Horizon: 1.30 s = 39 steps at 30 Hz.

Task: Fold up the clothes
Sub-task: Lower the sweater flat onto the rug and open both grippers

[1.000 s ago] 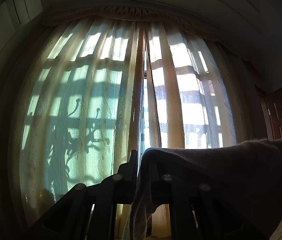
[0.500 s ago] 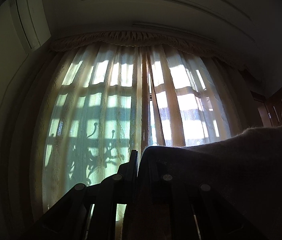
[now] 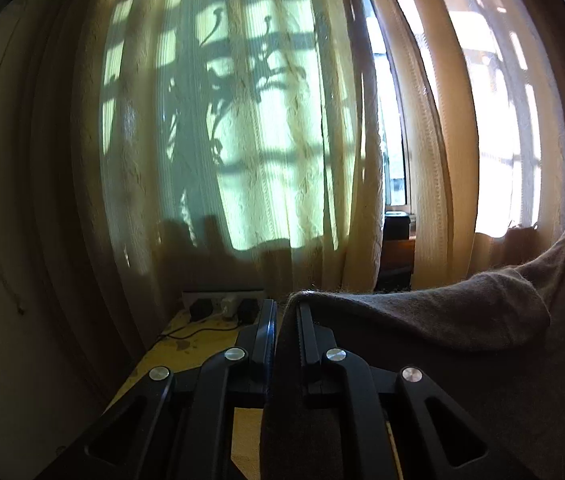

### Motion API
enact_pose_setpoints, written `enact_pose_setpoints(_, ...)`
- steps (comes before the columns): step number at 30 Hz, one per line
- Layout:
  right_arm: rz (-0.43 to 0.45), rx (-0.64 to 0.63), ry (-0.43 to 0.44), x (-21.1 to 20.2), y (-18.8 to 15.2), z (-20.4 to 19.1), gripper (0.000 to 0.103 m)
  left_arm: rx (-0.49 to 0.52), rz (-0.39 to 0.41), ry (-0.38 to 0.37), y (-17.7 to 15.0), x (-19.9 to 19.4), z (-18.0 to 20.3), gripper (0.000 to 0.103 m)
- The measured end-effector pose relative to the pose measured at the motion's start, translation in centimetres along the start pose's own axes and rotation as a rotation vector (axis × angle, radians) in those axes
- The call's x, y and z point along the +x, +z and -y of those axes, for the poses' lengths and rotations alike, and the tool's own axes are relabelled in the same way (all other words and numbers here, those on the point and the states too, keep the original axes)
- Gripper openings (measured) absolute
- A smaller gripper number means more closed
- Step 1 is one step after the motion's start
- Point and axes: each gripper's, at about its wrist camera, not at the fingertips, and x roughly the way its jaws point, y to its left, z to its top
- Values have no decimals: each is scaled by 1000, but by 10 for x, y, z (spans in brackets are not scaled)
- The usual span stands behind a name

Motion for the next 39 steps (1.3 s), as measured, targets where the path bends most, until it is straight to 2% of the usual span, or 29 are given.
enact_pose_setpoints(3, -170, -48, 88, 73, -36, -43, 6, 10, -187, 38, -28, 86, 4, 11)
enact_pose_setpoints(6, -317, -81, 162, 130, -71, -80, 6, 54, -311, 118, -52, 150, 11, 11)
enact_pose_setpoints(8, -379, -86, 195, 159, -84, -96, 6, 34, -370, 140, -63, 180, 7, 10)
enact_pose_setpoints(12, -503, -109, 246, 202, -106, -114, 8, 26, -422, 157, -70, 212, 0, 10)
enact_pose_setpoints(13, -524, -132, 247, 209, -111, -117, 11, 17, -423, 137, -70, 213, -1, 10)
enact_pose_setpoints(15, -548, -176, 230, 217, -120, -119, 31, 8, -416, 56, -68, 208, 1, 10)
enact_pose_setpoints(16, -551, -196, 211, 219, -123, -118, 62, 19, -414, 6, -67, 204, 6, 10)
enact_pose_setpoints(17, -534, -197, 191, 219, -123, -115, 85, 36, -412, -43, -67, 199, 13, 11)
enact_pose_setpoints(18, -511, -183, 179, 217, -122, -109, 88, 71, -411, -89, -66, 193, 23, 11)
enact_pose_setpoints(22, -492, -29, 210, 213, -109, -81, 88, 231, -443, -320, -73, 170, 77, 11)
enact_pose_setpoints(24, -480, 61, 313, 202, -101, -74, 88, 312, -463, -430, -80, 157, 106, 11)
enact_pose_setpoints(26, -469, 105, 422, 189, -94, -77, 88, 394, -486, -501, -90, 149, 133, 11)
enact_pose_setpoints(29, -475, 86, 598, 163, -92, -96, 88, 455, -517, -555, -101, 145, 158, 11)
enact_pose_setpoints(31, -484, 44, 662, 141, -93, -114, 88, 441, -544, -592, -105, 146, 165, 11)
enact_pose_setpoints(33, -487, 10, 684, 123, -97, -127, 88, 428, -570, -608, -109, 150, 169, 11)
enact_pose_setpoints(36, -487, 6, 696, 106, -105, -137, 88, 410, -613, -577, -113, 168, 172, 11)
enact_pose_setpoints(39, -459, -13, 646, 101, -116, -143, 88, 345, -647, -561, -109, 192, 170, 11)
